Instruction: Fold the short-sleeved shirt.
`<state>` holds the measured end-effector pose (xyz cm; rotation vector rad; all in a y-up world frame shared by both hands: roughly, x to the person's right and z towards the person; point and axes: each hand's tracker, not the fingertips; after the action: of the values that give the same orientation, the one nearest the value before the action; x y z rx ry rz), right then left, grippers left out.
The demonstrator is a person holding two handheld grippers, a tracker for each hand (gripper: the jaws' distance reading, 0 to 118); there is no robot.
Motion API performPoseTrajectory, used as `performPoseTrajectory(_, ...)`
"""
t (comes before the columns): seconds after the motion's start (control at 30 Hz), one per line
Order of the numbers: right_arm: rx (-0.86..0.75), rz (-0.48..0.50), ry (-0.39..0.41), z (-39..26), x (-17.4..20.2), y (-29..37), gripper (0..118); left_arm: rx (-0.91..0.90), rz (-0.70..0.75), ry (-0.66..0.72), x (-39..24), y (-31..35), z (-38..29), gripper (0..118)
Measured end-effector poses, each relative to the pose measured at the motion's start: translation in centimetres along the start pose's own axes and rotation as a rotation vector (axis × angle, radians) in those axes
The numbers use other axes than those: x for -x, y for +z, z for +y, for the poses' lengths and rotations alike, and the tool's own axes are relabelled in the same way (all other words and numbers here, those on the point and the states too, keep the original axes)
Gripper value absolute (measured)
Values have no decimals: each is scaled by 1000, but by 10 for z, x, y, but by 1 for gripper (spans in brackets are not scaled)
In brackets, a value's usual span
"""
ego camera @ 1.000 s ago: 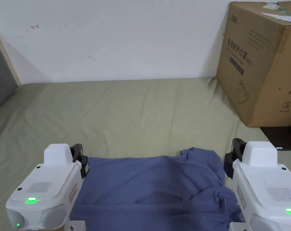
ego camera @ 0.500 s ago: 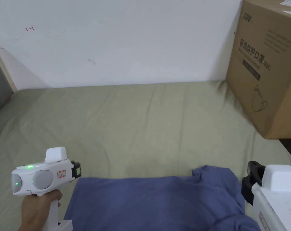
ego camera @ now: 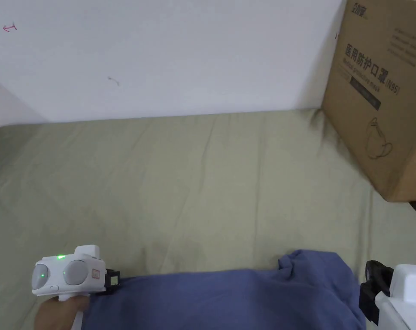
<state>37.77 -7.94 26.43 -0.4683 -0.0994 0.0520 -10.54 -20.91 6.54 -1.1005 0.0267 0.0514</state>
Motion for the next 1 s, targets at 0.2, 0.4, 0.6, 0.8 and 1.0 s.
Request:
performPoseTrajectory(0.2, 97, 41, -73, 8, -26, -43, 32, -40, 3, -79, -12, 19, -1, 0)
performPoseTrajectory(0.4, 332, 59, -114, 4, -51, -138, 113, -162, -64, -71, -8, 67, -8, 0)
performPoseTrajectory(0.6, 552, 62, -60, -25, -53, -222, 101, -187, -80, -78, -7, 83, -11, 0)
performPoseTrajectory(0.8, 570, 74, -12, -37, -39, -229, 17, -179, -79, -84, -8, 84, -14, 0)
performPoseTrajectory(1.0, 468, 109, 33, -13, -29, -180, 1, -184, -68, -40, -2, 94, -24, 0)
